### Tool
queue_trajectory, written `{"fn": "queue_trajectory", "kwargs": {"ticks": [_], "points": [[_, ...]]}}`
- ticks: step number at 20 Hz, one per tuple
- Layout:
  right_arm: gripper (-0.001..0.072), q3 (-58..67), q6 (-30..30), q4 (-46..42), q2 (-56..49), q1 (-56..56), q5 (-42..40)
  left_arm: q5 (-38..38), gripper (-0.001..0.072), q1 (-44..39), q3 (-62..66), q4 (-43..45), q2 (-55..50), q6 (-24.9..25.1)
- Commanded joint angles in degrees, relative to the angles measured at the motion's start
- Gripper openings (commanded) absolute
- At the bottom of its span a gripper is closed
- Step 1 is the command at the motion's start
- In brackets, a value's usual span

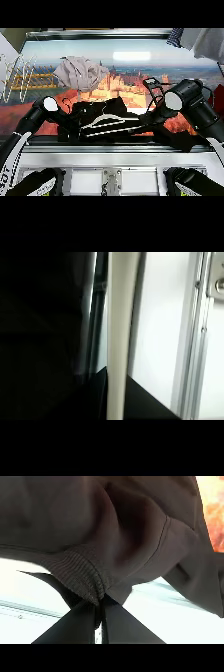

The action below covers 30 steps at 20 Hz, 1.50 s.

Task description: Fold the clothes and pants, and hang the long-sleeved shirts on hangers.

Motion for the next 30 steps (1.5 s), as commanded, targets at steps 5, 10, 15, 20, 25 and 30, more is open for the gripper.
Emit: {"fn": "queue_trajectory", "kwargs": {"ticks": [5, 10, 15, 20, 25, 30], "points": [[0.0024, 5.68, -0.55, 0.22, 0.09, 0.07, 0.17, 5.35, 0.0019, -0.81, 0.02, -5.33, -0.81, 0.0], [0.0024, 6.45, -0.26, -3.04, 0.22, 0.04, 4.79, 4.39, 0.0019, -0.39, 0.02, -5.27, -0.79, -1.46], [0.0024, 6.45, 1.18, -4.61, 0.35, 0.04, 7.96, 4.33, 0.0019, -0.39, 0.02, -5.18, 0.09, -2.49], [0.0024, 6.45, 2.01, -4.81, 0.33, 0.04, 7.89, 7.48, 0.0019, -0.42, 0.02, -3.26, 4.46, -2.45], [0.0024, 6.45, 3.52, -3.69, 0.33, 0.07, 0.15, 8.59, 0.0019, -0.68, 0.0, -3.93, 4.44, -1.2], [0.0023, 6.45, 3.32, -0.83, 0.42, 0.13, -3.76, 7.72, 0.0019, -3.72, 0.02, -3.85, 1.07, -0.87]]}}
